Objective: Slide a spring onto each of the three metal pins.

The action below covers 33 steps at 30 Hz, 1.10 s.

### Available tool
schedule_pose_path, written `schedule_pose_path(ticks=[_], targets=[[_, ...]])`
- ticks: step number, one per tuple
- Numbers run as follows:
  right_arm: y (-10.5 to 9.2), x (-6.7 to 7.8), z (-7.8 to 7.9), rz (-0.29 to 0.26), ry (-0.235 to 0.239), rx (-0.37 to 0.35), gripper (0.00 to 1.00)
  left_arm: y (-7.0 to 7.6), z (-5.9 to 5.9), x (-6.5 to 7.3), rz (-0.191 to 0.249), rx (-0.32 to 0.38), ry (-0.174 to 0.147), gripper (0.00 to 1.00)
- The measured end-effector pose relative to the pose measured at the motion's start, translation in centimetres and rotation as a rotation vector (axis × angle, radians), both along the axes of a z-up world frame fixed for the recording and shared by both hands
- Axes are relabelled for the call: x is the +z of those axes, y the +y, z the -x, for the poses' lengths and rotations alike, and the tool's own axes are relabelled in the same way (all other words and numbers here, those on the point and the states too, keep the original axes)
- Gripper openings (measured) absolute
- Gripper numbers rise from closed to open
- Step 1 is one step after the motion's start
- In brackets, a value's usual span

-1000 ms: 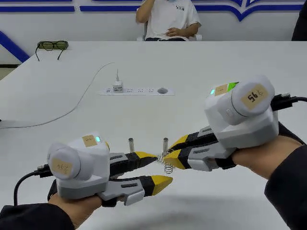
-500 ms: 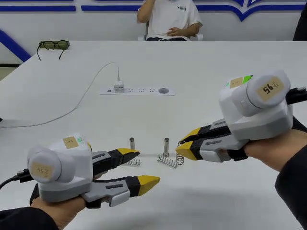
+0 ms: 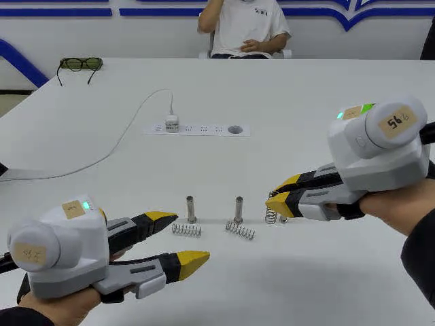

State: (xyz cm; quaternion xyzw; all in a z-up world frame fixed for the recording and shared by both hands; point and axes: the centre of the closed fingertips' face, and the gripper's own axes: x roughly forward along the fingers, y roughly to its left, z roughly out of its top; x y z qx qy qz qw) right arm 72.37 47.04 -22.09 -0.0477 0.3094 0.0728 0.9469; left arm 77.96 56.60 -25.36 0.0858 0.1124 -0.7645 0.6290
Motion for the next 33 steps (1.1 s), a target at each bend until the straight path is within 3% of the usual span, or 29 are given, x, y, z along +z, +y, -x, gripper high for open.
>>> schedule_pose_path(ticks=[17,33], targets=[[-4.2,0.7,-1.2,0.047,-0.043,-0.102,0.12,0.6,-0.1,-0.2,0.009,0.03,0.014,0.52],[-7.6,-1.1,-1.4,0.047,-0.021,-0.187,0.12,0.9,0.0,-0.4,0.007,0.041,0.02,0.52]])
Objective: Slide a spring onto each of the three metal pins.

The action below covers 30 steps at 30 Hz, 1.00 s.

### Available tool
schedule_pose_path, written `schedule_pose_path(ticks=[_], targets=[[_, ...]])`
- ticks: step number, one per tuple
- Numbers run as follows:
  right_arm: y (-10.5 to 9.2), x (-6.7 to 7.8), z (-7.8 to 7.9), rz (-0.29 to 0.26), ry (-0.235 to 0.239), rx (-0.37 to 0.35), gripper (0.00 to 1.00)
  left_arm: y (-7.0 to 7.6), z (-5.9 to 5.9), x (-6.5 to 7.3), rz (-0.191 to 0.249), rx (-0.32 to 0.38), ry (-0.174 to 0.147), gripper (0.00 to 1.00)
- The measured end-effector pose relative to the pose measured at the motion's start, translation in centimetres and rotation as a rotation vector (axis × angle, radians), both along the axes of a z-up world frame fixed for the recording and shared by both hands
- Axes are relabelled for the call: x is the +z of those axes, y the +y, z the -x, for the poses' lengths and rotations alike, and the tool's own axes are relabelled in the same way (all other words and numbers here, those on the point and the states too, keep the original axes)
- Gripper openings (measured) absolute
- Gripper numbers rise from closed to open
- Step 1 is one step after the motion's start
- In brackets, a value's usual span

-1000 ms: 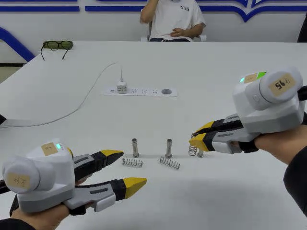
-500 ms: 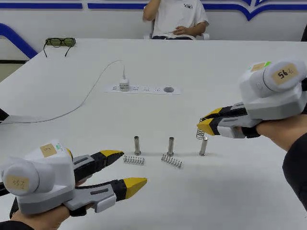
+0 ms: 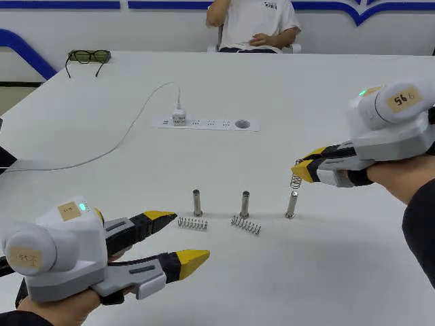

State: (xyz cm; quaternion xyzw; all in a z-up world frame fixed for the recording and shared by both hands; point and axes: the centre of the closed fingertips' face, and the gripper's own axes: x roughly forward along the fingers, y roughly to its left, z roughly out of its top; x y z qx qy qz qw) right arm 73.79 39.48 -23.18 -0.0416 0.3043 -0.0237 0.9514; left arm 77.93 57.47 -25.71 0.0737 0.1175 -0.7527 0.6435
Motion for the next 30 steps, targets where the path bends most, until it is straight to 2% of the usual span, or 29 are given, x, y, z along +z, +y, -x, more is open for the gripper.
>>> schedule_pose_path(ticks=[8,30], targets=[[-0.5,-1.4,-0.1,-0.016,0.011,-0.019,0.12,0.1,-0.1,-0.1,-0.003,0.007,0.0,0.51],[-0.6,-2.9,-0.1,-0.018,0.021,-0.017,0.12,0.2,-0.4,0.0,-0.006,0.018,-0.005,0.51]])
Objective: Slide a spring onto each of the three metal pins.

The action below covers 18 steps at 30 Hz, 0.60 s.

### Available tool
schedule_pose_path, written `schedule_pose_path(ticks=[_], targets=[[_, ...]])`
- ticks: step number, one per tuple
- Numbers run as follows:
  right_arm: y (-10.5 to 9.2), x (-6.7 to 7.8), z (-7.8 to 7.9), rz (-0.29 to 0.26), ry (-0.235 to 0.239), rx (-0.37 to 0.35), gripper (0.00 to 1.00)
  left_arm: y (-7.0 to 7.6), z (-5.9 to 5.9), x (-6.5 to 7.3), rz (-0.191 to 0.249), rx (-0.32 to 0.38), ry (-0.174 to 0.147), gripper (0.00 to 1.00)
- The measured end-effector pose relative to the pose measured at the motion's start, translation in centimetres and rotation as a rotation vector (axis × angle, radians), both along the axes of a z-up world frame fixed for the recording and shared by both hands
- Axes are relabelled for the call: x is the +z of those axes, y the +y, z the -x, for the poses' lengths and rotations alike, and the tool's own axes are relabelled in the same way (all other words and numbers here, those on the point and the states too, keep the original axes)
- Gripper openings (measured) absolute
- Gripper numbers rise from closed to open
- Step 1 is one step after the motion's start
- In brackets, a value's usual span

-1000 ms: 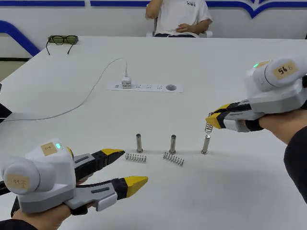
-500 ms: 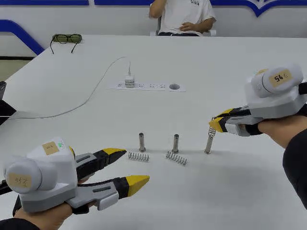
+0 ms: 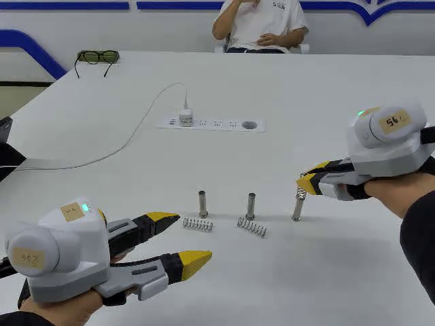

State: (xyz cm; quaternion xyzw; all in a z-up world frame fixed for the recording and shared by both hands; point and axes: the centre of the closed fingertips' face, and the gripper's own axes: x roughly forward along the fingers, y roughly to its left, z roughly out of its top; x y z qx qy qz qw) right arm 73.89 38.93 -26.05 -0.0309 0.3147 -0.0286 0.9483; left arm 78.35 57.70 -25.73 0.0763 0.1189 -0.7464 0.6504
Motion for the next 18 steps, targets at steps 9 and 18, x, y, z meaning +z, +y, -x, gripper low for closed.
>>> schedule_pose_path(ticks=[9,18], targets=[[0.0,-1.3,0.2,0.002,0.008,-0.009,0.12,0.1,0.0,-0.1,0.0,0.001,0.003,0.5],[-0.1,-2.4,0.1,-0.006,0.027,-0.016,0.12,0.1,-0.1,-0.2,0.0,0.001,0.008,0.5]])
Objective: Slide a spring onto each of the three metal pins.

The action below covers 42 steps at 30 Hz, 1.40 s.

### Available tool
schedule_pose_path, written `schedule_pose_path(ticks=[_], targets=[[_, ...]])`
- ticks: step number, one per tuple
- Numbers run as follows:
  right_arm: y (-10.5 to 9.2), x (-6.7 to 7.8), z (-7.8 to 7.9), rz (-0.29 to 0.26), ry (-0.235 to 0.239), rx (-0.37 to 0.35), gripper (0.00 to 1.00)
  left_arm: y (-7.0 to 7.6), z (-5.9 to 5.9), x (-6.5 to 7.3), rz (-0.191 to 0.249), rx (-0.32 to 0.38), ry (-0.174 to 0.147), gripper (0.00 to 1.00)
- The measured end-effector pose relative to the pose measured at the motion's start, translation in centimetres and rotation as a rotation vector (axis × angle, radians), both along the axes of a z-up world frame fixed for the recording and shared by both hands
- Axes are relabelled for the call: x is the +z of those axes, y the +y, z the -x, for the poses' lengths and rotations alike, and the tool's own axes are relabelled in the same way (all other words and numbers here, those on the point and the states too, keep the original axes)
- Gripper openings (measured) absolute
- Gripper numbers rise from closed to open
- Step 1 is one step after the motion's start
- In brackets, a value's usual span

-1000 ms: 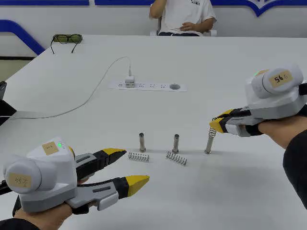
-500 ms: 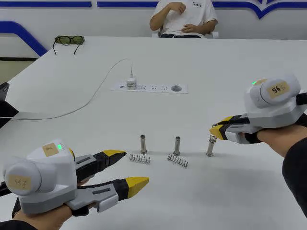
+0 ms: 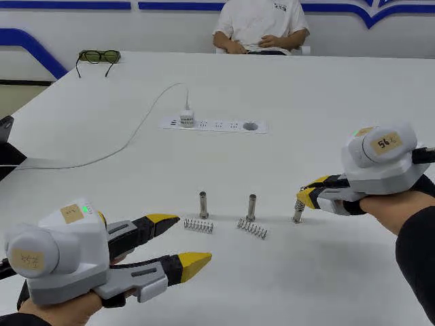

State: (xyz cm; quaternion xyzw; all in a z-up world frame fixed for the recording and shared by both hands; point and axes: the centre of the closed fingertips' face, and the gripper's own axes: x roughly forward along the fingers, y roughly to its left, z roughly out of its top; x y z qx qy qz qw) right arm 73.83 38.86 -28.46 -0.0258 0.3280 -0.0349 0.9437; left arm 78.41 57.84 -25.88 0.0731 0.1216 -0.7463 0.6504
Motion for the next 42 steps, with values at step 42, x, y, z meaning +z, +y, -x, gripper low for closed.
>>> schedule_pose_path(ticks=[42], targets=[[-0.1,-2.8,0.6,-0.028,0.049,-0.013,0.15,0.2,0.0,-0.4,-0.005,0.009,0.007,0.5]])
